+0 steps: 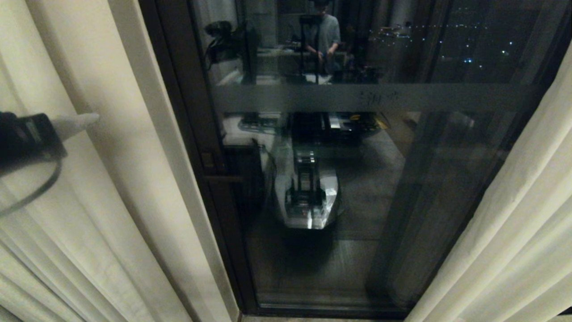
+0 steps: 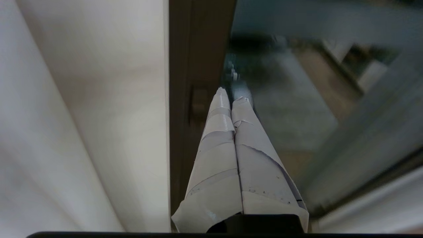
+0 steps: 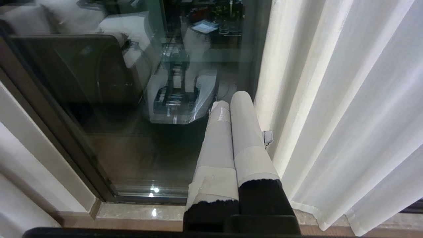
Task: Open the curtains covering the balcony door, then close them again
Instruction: Pull the inner curtains open on both sides
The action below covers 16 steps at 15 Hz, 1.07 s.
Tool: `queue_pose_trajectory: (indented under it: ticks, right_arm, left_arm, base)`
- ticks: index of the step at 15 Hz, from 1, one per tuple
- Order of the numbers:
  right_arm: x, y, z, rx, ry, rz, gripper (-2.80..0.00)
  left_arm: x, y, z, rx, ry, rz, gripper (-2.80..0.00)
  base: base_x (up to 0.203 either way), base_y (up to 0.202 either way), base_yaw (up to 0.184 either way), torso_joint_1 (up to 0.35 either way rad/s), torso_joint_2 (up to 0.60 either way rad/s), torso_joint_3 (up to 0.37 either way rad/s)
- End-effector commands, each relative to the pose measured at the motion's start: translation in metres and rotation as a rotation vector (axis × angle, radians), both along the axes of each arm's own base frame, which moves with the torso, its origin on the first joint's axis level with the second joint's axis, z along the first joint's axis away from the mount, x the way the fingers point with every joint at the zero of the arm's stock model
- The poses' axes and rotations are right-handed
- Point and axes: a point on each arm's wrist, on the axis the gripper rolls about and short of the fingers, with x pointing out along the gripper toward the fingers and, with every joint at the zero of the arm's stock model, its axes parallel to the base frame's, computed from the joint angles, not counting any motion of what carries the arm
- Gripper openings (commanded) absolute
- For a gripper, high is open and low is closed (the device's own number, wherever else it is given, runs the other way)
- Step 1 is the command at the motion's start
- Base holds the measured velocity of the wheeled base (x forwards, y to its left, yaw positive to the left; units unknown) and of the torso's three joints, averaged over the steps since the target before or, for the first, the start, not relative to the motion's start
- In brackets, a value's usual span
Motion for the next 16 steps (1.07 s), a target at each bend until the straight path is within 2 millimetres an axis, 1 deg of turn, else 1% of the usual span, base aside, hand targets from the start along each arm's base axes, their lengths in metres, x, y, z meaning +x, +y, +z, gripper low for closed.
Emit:
queue_pose_trajectory:
  ticks: [1,2,3,4,7,8,9,12,14,16]
  right_arm:
    - [0.0,0.0,0.0,0.0,0.001,0.0,-2.8]
    - [0.0,0.0,0.0,0.0,0.001,0.0,-2.8]
    - [0.0,0.0,0.0,0.0,-0.001,-0.001,-2.8]
    - [0.0,0.0,0.0,0.0,0.001,0.0,-2.8]
    - [0.0,0.0,0.0,0.0,-0.001,0.0,-2.8]
    - [0.0,0.0,0.0,0.0,0.0,0.0,-2.8]
    - [0.0,0.0,0.0,0.0,-0.001,0.0,-2.8]
    - [0.0,0.0,0.0,0.0,0.001,0.0,-2.8]
    - [0.0,0.0,0.0,0.0,0.001,0.0,-2.8]
    - [0.0,0.0,0.0,0.0,0.001,0.0,-2.8]
  left_arm:
    - [-0.014,-0.008,-0.01,0.009,0.009,-0.036,-2.8]
    - [-0.02,-0.009,-0.021,0.022,0.027,-0.041,-2.8]
    - [-0.032,-0.01,-0.038,0.034,0.051,-0.044,-2.8]
    - [-0.049,-0.012,-0.06,0.041,0.081,-0.043,-2.8]
    - [-0.114,-0.016,-0.129,0.056,0.11,-0.015,-2.8]
    - [-0.131,-0.016,-0.146,0.062,0.1,0.009,-2.8]
    - [-0.146,-0.016,-0.158,0.07,0.091,0.032,-2.8]
    - [-0.179,-0.015,-0.178,0.082,0.048,0.087,-2.8]
    - [-0.192,-0.012,-0.188,0.092,0.017,0.174,-2.8]
    - [-0.202,-0.012,-0.194,0.092,-0.064,0.221,-2.8]
  base:
    - [0.0,0.0,0.0,0.0,0.0,0.0]
    - [0.0,0.0,0.0,0.0,0.0,0.0]
    - [0.0,0.0,0.0,0.0,0.0,0.0]
    - [0.0,0.0,0.0,0.0,0.0,0.0]
    - [0.0,0.0,0.0,0.0,0.0,0.0]
    - [0.0,0.0,0.0,0.0,0.0,0.0]
    - [0.0,0.0,0.0,0.0,0.0,0.0]
    - [0.0,0.0,0.0,0.0,0.0,0.0]
    - [0.0,0.0,0.0,0.0,0.0,0.0]
    - [0.0,0.0,0.0,0.0,0.0,0.0]
